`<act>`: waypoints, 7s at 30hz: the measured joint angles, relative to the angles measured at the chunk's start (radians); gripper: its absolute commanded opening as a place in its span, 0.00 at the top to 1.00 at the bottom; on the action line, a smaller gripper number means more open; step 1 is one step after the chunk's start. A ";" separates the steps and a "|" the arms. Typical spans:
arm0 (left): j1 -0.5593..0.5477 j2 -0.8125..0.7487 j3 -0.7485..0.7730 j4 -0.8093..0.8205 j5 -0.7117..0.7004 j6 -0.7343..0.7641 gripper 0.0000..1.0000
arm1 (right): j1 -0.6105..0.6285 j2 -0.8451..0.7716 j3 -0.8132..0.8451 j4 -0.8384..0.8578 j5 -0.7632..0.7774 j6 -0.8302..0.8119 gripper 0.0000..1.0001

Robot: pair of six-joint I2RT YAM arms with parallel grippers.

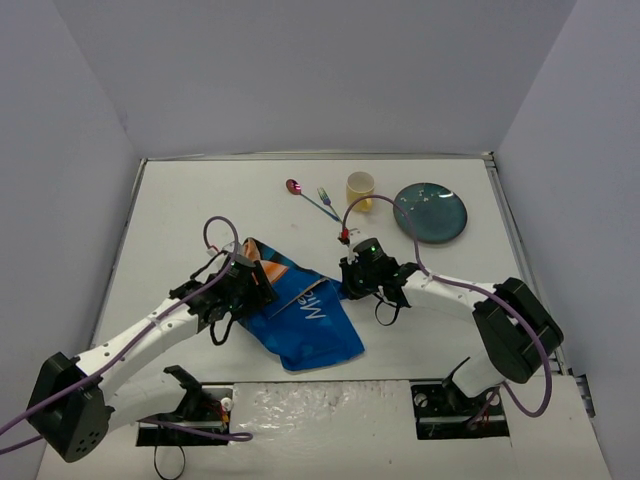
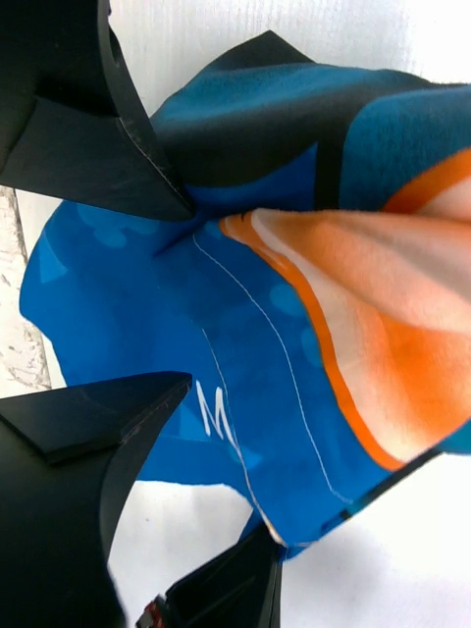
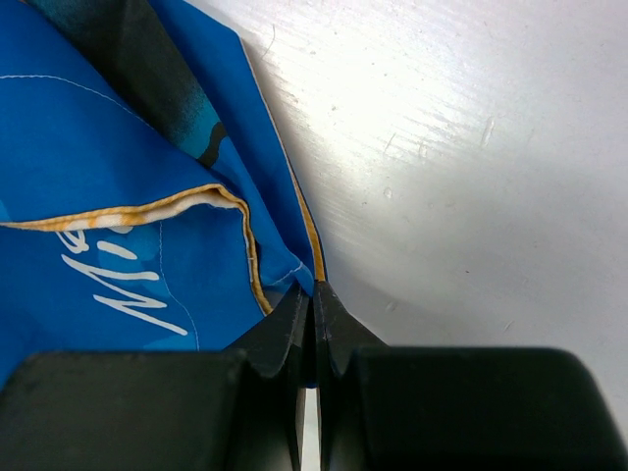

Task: Set the dinner table for one person

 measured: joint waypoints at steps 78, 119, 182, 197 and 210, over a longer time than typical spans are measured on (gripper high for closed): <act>0.124 -0.424 0.849 -0.102 -0.826 1.367 1.00 | 0.000 -0.580 0.693 -0.485 -0.045 -0.203 1.00; 0.773 0.669 0.531 0.325 -0.557 0.991 0.19 | -0.109 0.611 0.960 -0.246 0.123 -0.162 0.40; 0.690 0.463 0.532 0.076 -0.145 0.633 0.03 | 0.202 0.044 0.494 -0.391 0.127 0.006 0.41; 0.690 0.770 0.535 0.105 -0.125 0.641 0.03 | 0.032 0.402 0.468 -0.037 0.003 0.026 0.41; 0.724 0.840 0.590 0.103 -0.130 0.629 0.03 | -0.038 0.316 0.158 0.316 -0.011 0.176 0.40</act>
